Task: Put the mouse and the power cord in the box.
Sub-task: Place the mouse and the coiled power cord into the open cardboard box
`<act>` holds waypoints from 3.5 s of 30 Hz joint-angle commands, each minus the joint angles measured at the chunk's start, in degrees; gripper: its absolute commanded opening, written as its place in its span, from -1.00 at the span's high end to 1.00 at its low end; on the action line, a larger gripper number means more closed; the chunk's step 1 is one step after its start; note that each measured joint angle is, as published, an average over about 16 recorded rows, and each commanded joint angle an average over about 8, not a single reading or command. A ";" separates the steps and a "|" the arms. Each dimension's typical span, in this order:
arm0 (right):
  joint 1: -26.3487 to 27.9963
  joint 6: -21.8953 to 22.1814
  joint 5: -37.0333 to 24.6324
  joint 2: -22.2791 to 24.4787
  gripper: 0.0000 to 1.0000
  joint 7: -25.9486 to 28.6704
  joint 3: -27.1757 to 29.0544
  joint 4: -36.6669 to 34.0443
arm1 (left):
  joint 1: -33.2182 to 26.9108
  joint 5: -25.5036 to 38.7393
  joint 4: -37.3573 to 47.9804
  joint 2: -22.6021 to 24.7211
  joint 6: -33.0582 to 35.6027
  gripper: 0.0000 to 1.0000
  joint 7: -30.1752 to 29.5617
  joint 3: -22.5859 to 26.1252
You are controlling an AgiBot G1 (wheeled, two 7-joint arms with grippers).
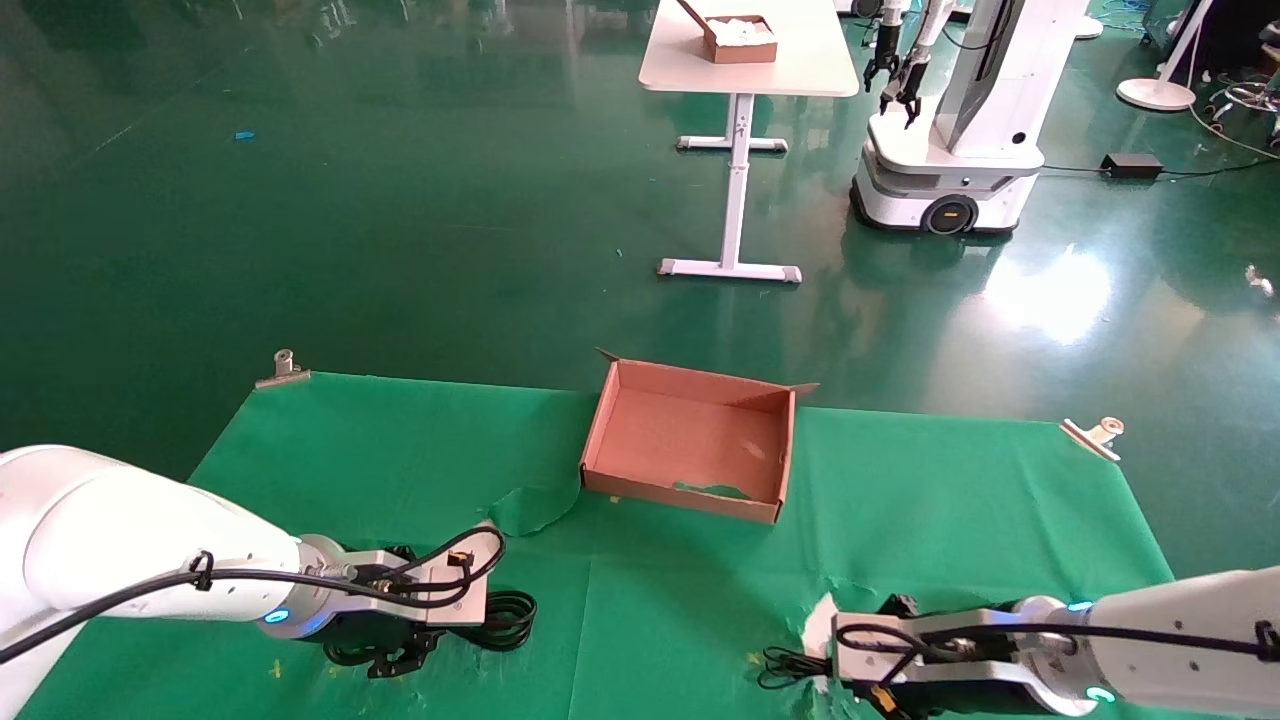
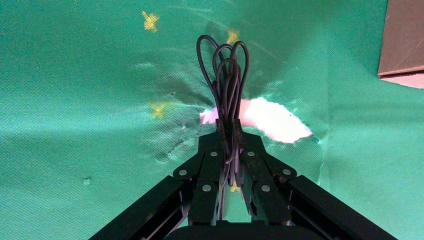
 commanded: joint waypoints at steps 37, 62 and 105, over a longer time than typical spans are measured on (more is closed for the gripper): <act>12.14 1.82 2.95 10.62 1.00 3.89 8.92 -0.42 | -8.57 -7.29 5.87 15.18 -22.20 1.00 20.09 2.01; 12.07 1.18 2.69 10.64 1.00 8.38 9.02 6.49 | -12.17 -15.14 14.91 15.53 -46.03 -1.00 16.96 29.00; 24.41 24.90 -2.61 -27.05 -1.00 -17.58 1.53 -36.06 | -19.59 14.56 -16.28 -8.20 -20.55 -1.00 -25.45 32.76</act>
